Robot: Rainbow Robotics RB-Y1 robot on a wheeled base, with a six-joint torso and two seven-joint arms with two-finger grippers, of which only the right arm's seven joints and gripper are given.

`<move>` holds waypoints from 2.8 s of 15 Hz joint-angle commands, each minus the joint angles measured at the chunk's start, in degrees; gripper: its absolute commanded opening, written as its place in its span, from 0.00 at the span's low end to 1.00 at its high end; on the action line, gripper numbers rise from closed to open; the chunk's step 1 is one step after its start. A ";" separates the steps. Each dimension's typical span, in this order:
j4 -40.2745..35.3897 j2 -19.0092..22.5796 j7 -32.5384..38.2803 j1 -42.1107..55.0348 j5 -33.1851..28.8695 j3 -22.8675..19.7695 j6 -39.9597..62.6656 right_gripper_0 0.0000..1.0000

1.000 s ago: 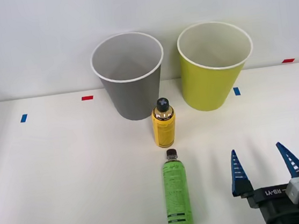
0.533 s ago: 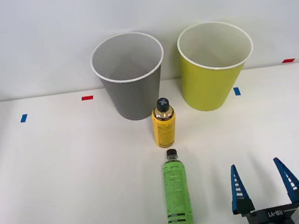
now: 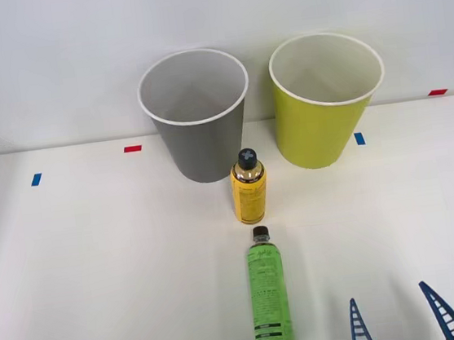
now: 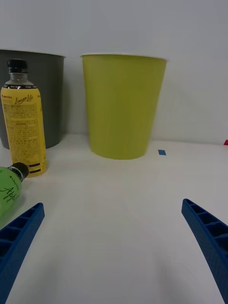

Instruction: Put cans in the gray bin, plastic bottles in the light green bin

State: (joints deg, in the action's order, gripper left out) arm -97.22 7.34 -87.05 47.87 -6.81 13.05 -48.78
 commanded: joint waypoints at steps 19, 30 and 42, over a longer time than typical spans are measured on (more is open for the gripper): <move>0.01 1.80 -1.72 6.80 3.64 2.85 0.26 1.00; 0.01 1.80 -1.72 6.80 3.64 2.85 0.26 1.00; 0.01 1.80 -1.72 6.80 3.64 2.85 0.26 1.00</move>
State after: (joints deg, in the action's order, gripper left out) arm -97.21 9.14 -88.77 54.67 -3.17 15.91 -48.52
